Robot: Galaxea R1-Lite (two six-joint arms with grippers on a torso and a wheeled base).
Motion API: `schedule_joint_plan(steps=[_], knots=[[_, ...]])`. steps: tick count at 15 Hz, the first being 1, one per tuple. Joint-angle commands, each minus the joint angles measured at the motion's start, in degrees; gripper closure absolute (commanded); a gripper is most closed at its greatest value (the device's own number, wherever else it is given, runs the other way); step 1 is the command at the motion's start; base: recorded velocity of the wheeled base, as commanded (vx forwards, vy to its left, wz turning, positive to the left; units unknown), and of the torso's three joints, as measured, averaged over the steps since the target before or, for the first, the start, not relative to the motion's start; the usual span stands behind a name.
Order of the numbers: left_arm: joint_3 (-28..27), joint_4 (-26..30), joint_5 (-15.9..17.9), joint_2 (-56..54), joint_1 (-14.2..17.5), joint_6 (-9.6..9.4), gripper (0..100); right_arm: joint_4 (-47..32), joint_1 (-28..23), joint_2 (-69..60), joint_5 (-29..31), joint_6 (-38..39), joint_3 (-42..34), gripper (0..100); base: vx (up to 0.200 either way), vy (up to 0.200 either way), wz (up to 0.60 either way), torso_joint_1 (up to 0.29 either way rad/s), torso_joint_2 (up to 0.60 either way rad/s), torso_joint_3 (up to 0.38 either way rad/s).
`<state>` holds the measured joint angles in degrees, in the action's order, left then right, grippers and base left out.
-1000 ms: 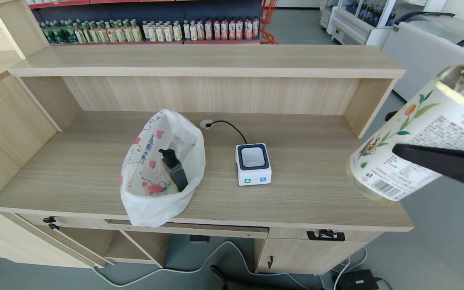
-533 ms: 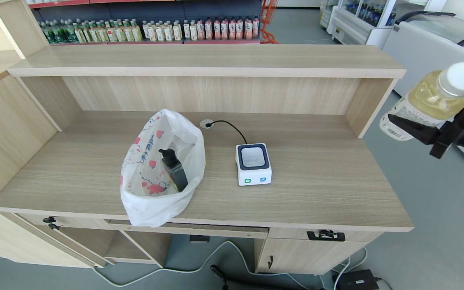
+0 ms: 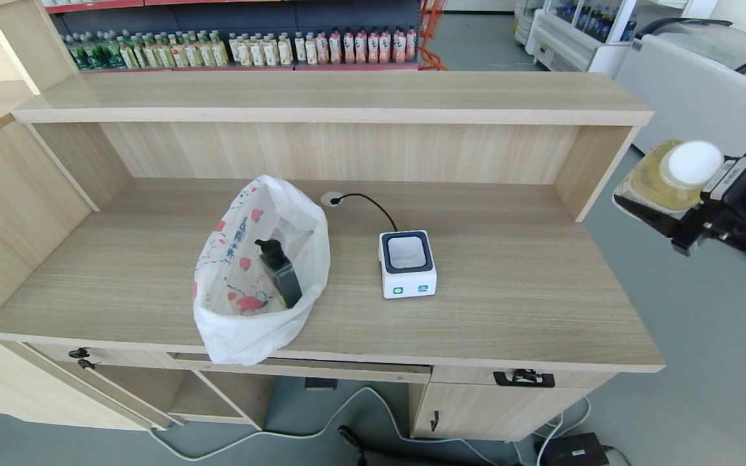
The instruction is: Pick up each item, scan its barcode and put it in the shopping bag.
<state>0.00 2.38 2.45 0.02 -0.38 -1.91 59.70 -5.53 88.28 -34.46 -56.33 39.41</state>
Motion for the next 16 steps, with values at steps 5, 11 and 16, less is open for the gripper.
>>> schedule_joint_plan(steps=[5, 11, 16], knots=[[0.00, 0.00, 0.01, -0.02, 0.03, -0.20, 0, 0.07, 2.11, 0.49, 0.10, -2.73, -0.13, 100, 0.000, 0.080, 0.00, 0.000, 0.00, 0.001], [0.00, 0.00, 0.01, -0.02, 0.03, -0.20, 0, 0.16, 8.61, 1.98, 0.36, -5.10, 0.58, 100, 0.000, 0.200, 0.00, 0.003, 0.01, 0.003], [0.00, 0.00, 0.01, -0.02, 0.03, -0.28, 0, 6.22, 9.05, 8.48, 0.54, -9.15, 2.16, 100, 0.160, 0.200, 0.00, -0.003, 0.00, 0.007]])
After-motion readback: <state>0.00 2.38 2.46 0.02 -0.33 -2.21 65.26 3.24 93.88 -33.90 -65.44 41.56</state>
